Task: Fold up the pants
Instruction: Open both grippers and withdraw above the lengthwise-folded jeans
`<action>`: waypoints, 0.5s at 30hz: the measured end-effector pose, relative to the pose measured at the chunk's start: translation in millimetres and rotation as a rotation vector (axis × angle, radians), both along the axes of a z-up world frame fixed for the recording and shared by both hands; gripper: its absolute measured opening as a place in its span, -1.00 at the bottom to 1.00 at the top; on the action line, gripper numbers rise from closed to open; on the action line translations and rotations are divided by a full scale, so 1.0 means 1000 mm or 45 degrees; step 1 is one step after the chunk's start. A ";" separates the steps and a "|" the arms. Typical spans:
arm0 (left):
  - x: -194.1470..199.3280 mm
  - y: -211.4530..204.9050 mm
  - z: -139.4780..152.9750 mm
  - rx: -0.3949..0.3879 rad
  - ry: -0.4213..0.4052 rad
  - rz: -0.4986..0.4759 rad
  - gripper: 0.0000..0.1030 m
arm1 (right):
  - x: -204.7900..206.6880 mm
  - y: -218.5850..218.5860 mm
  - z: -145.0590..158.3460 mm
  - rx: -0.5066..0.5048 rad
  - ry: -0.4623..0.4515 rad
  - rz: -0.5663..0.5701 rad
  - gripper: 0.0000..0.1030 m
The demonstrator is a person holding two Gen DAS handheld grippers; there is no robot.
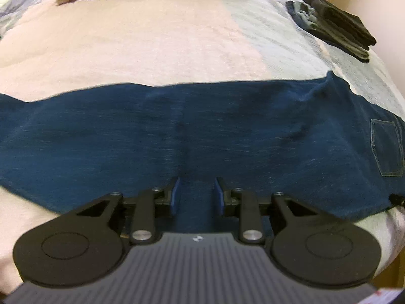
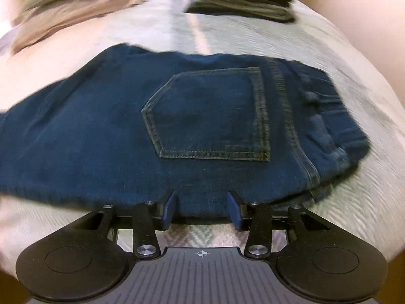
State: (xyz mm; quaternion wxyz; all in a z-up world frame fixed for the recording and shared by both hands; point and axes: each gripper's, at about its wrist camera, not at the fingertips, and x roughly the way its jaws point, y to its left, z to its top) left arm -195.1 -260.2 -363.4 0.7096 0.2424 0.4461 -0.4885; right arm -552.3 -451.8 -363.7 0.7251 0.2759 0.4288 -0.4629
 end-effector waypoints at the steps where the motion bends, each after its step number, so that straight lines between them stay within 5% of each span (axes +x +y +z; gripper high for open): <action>1: 0.004 0.006 0.007 0.016 -0.007 0.008 -0.46 | 0.003 0.000 0.009 0.025 0.001 -0.036 -0.21; 6: 0.025 0.028 0.068 0.114 -0.040 0.032 -0.38 | 0.023 0.031 0.071 0.132 -0.142 -0.120 -0.20; 9: 0.033 0.047 0.114 0.138 -0.109 -0.004 -0.15 | 0.037 0.050 0.108 0.152 -0.207 -0.169 -0.07; 15: 0.044 0.086 0.187 0.126 -0.207 -0.061 0.13 | 0.056 0.083 0.159 0.139 -0.194 -0.168 0.03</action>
